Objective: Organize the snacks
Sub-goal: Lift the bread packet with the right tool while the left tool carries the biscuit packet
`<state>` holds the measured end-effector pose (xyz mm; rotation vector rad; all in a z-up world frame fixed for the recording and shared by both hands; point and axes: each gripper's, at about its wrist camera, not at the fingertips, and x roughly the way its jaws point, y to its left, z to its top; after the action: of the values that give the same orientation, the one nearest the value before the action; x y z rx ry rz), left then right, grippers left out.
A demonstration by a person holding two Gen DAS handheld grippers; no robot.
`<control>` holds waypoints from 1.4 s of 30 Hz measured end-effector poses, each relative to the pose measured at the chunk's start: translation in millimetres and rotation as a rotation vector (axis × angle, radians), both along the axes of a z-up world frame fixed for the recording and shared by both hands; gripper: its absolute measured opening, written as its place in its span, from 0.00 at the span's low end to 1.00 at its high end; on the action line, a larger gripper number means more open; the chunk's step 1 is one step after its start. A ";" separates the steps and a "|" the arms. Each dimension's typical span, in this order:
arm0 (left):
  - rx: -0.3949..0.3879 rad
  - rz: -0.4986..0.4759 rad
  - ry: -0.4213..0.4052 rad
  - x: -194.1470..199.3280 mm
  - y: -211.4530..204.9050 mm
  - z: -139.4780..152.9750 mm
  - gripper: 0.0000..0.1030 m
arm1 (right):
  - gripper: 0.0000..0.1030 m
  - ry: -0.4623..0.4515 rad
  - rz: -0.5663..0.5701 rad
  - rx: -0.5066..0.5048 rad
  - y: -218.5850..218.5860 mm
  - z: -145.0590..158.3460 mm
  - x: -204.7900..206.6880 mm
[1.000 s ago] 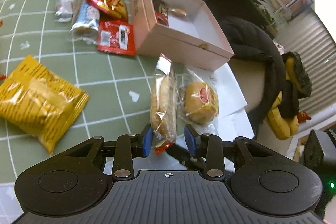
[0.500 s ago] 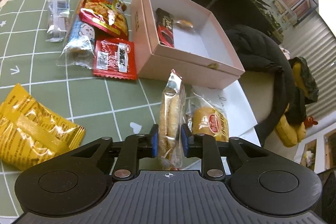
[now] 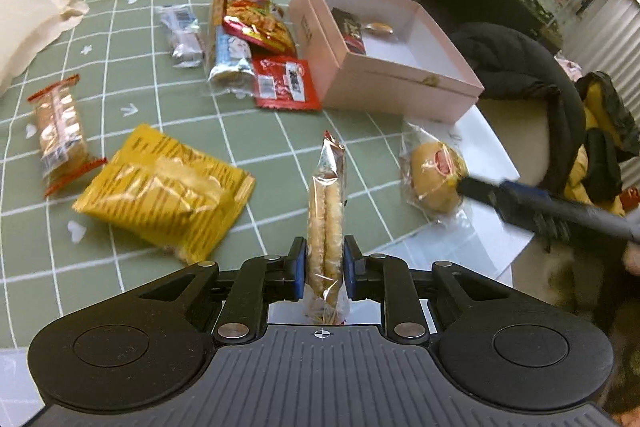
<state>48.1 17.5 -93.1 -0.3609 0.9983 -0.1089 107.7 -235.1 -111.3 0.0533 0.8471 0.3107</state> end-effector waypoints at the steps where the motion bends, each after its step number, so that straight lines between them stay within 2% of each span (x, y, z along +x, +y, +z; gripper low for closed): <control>1: 0.000 -0.003 0.000 -1.7 -1.7 -0.5 0.22 | 0.71 0.009 -0.021 0.007 0.3 -2.9 6.2; 7: -0.009 -0.027 0.006 -6.3 -10.0 -1.3 0.22 | 0.71 0.176 -0.110 0.068 1.2 -28.9 47.2; 9: -0.016 -0.025 0.008 -8.4 -9.7 -1.7 0.22 | 0.68 0.179 -0.069 0.064 6.4 -30.7 44.2; 13: -0.030 -0.014 0.013 -9.2 -7.6 -2.9 0.22 | 0.63 0.134 0.085 -0.017 28.5 -30.6 20.6; 16: -0.031 -0.017 0.014 -9.1 -7.0 -2.9 0.22 | 0.59 0.124 0.148 -0.058 35.7 -33.4 4.5; 20: -0.024 -0.021 0.016 -7.1 -8.4 -2.2 0.22 | 0.59 0.127 0.206 -0.093 34.0 -32.0 -14.5; 23: -0.016 -0.019 0.018 -5.5 -10.3 -1.8 0.22 | 0.62 0.128 0.248 -0.079 26.5 -27.2 -27.3; 30: 0.007 -0.031 0.015 -3.6 -14.5 -0.8 0.22 | 0.71 0.029 0.139 -0.066 21.0 -16.8 -27.9; 37: 0.006 -0.033 0.018 -3.9 -14.1 -0.9 0.22 | 0.71 0.134 0.109 -0.005 23.6 -30.1 -7.1; 39: -0.002 -0.042 0.020 -4.0 -13.4 -1.2 0.22 | 0.68 0.133 0.128 -0.019 28.8 -31.8 -8.1; 41: -0.017 -0.058 0.022 -3.8 -13.8 -1.6 0.22 | 0.52 0.131 0.167 -0.030 33.1 -30.8 -11.5; 42: -0.026 -0.065 0.022 -3.8 -14.7 -1.7 0.22 | 0.52 0.129 0.177 -0.036 33.8 -28.9 -14.0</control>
<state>44.3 2.8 -94.9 -0.3537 1.0310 -0.1770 93.7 -201.3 -140.1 -0.0362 0.9875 0.4621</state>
